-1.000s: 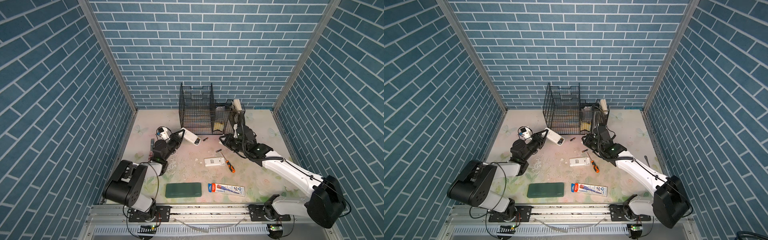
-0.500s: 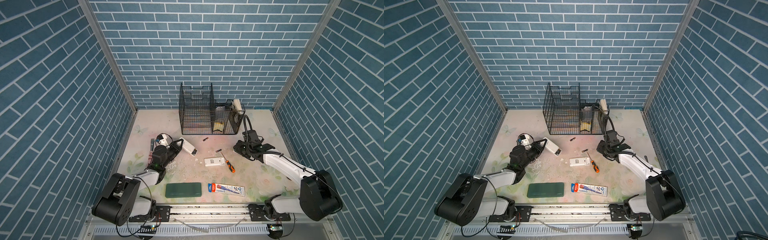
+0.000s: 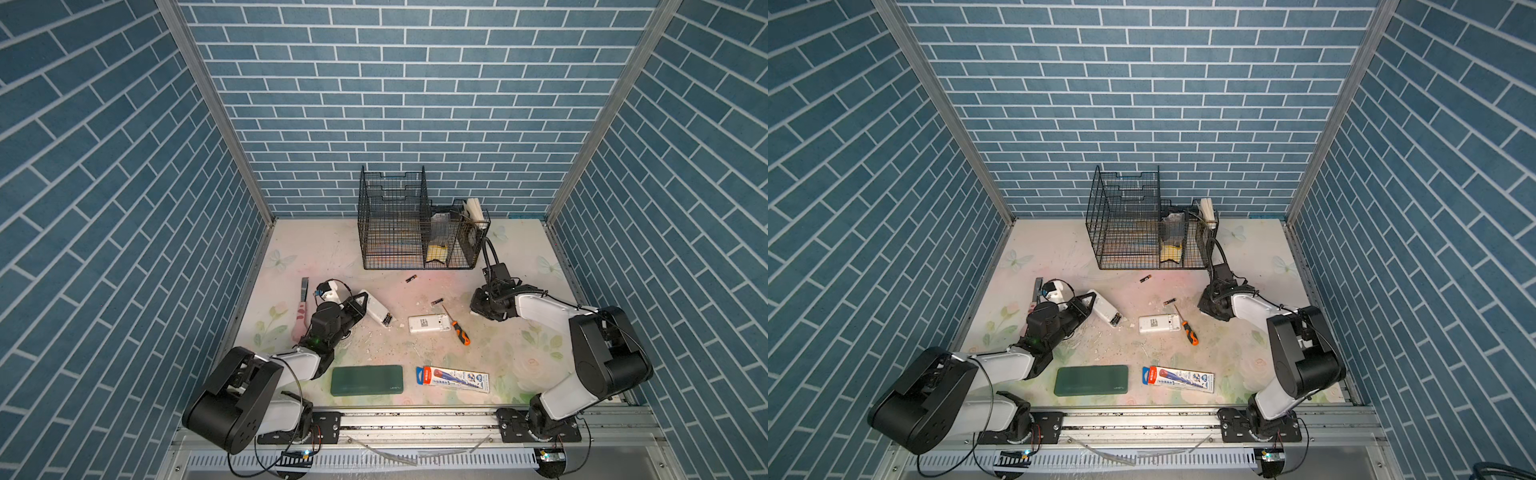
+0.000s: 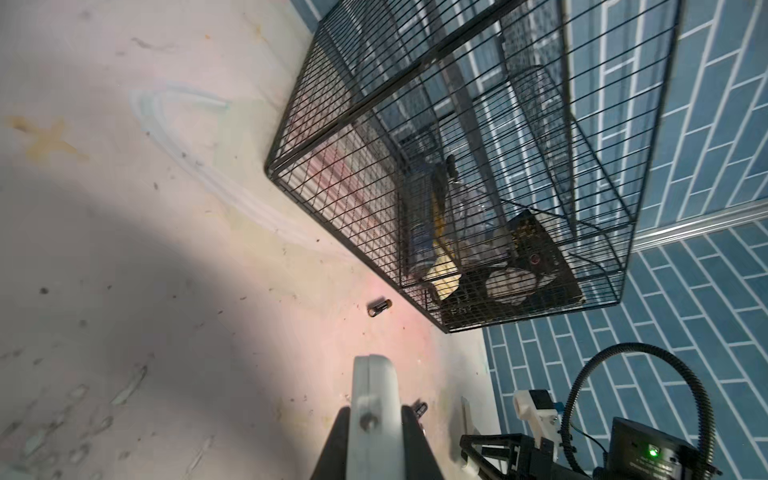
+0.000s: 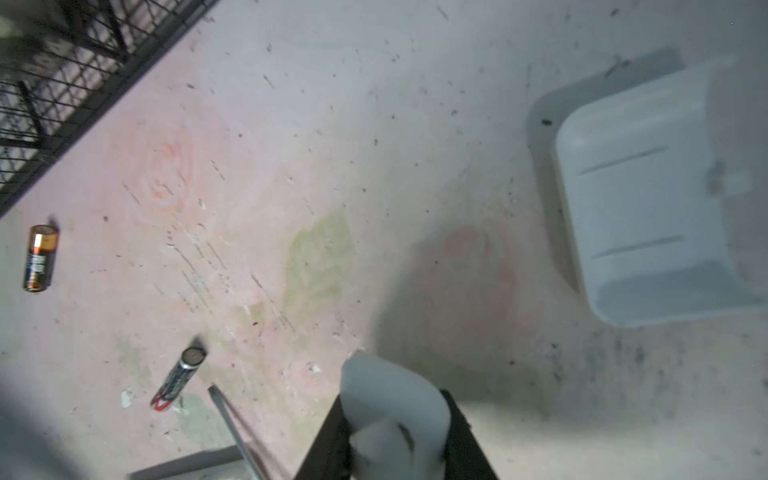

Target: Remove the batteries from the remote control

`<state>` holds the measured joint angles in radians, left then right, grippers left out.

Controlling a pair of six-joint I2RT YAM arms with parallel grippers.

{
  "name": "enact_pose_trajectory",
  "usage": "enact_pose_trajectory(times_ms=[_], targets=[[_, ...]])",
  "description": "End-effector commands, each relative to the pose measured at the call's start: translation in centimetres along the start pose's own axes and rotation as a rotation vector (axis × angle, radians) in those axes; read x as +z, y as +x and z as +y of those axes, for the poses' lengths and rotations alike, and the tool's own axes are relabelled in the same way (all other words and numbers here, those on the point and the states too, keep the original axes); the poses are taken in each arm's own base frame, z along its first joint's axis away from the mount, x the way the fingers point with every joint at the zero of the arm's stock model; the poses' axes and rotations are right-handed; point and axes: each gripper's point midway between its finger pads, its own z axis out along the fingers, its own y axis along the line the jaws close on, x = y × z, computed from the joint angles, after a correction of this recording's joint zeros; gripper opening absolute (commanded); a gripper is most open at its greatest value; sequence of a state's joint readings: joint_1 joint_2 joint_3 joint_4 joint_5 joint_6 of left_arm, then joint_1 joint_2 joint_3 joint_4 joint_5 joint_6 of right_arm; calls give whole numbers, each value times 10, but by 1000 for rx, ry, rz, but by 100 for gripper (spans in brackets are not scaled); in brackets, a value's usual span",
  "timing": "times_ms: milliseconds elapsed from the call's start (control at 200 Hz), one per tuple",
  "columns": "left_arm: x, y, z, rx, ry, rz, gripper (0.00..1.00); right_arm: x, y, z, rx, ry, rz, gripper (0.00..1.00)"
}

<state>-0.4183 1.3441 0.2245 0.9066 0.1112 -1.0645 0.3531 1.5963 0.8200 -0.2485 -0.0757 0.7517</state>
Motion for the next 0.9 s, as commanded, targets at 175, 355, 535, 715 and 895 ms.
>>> enact_pose_trajectory(times_ms=[175, 355, 535, 715, 895], targets=[[3, 0, 1, 16, 6, -27, 0, 10, -7, 6, -38, -20, 25, 23], [4, 6, 12, 41, -30, -6, 0, 15, -7, 7, -37, -21, 37, 23], [4, 8, 18, 49, -52, 1, 0, 17, -7, 6, -36, -21, 37, 24], [4, 12, 26, 47, -75, 8, 0, 20, -5, 6, -33, -22, 48, 26], [7, 18, 37, 28, -82, 17, 0, 21, -7, 7, -31, -22, 46, 28]])
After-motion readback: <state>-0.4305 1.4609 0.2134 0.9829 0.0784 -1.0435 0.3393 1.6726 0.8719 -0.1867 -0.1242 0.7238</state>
